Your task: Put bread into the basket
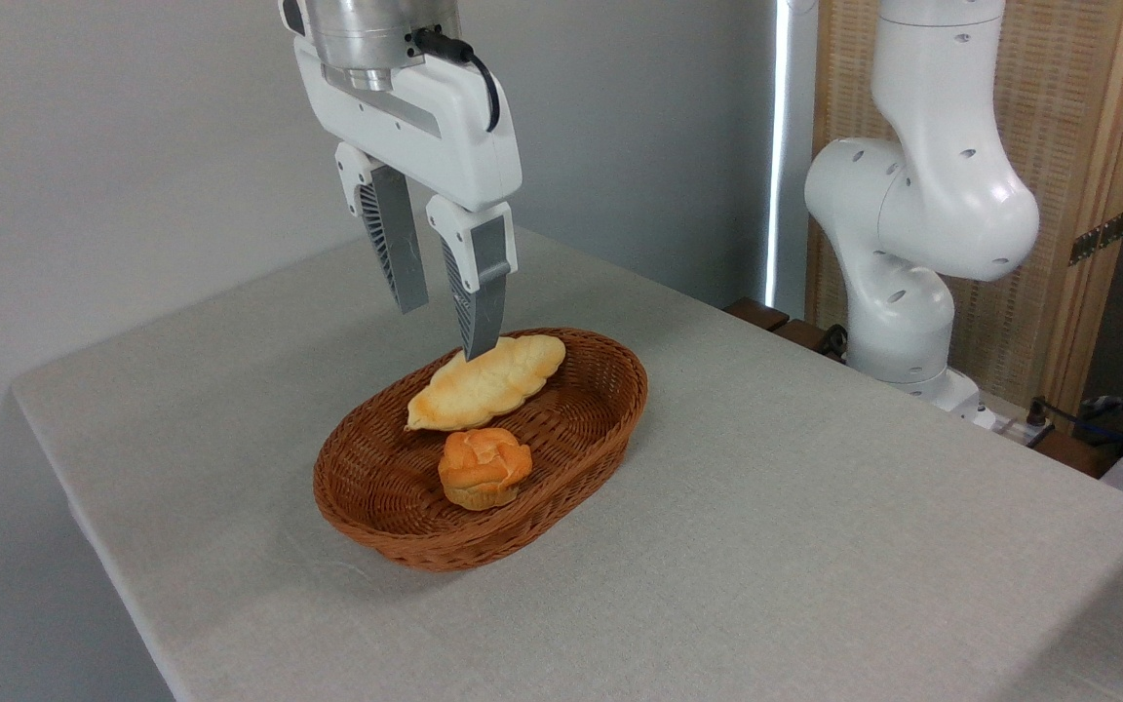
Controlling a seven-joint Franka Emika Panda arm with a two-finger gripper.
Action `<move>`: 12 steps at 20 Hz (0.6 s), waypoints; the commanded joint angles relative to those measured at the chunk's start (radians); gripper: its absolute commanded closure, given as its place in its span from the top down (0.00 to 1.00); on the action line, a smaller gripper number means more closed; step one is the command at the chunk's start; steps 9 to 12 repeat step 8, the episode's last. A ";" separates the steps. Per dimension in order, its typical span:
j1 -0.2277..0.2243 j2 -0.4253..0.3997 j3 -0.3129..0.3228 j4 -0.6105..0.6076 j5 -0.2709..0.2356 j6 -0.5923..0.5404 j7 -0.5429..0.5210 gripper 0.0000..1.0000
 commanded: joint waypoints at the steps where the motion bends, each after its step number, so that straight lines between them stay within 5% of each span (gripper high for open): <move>1: -0.003 0.008 0.001 0.027 0.000 -0.025 -0.014 1.00; 12: -0.003 0.008 0.006 0.027 0.011 -0.025 -0.011 1.00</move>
